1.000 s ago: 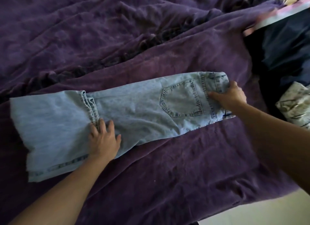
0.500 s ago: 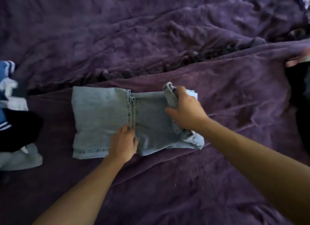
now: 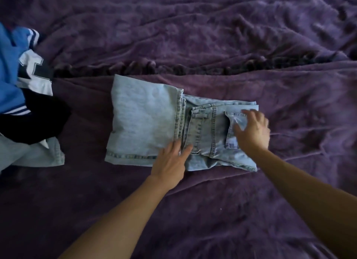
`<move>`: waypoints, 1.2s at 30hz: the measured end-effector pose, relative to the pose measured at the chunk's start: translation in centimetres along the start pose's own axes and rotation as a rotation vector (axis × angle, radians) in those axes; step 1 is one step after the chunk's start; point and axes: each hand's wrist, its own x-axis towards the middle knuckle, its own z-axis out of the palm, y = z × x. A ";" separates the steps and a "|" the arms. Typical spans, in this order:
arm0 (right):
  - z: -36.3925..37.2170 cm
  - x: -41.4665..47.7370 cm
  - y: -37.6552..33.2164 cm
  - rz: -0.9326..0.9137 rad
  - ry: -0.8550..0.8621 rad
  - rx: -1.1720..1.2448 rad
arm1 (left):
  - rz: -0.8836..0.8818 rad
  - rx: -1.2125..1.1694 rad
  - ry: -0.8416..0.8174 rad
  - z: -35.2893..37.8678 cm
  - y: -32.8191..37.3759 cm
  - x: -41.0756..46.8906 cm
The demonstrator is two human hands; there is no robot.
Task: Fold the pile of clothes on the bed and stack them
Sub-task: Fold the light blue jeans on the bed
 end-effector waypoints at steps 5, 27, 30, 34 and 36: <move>0.6 -1.1 4.1 0.156 -0.255 -0.084 | 0.016 0.161 -0.156 1.9 0.1 0.2; 7.2 -8.1 -30.4 -0.574 -0.588 -0.285 | -0.421 -0.089 0.208 -5.4 -22.3 -9.2; 8.5 -9.1 -28.1 -0.659 -0.555 0.010 | -0.440 -0.178 0.245 -4.7 -23.5 -9.5; 8.0 -8.1 -20.7 -0.583 -0.164 -0.025 | -0.401 -0.249 0.376 -5.1 -21.6 -7.0; 8.0 -7.0 -17.2 -0.419 -0.167 -0.179 | -0.365 -0.242 0.417 -5.3 -19.4 -4.8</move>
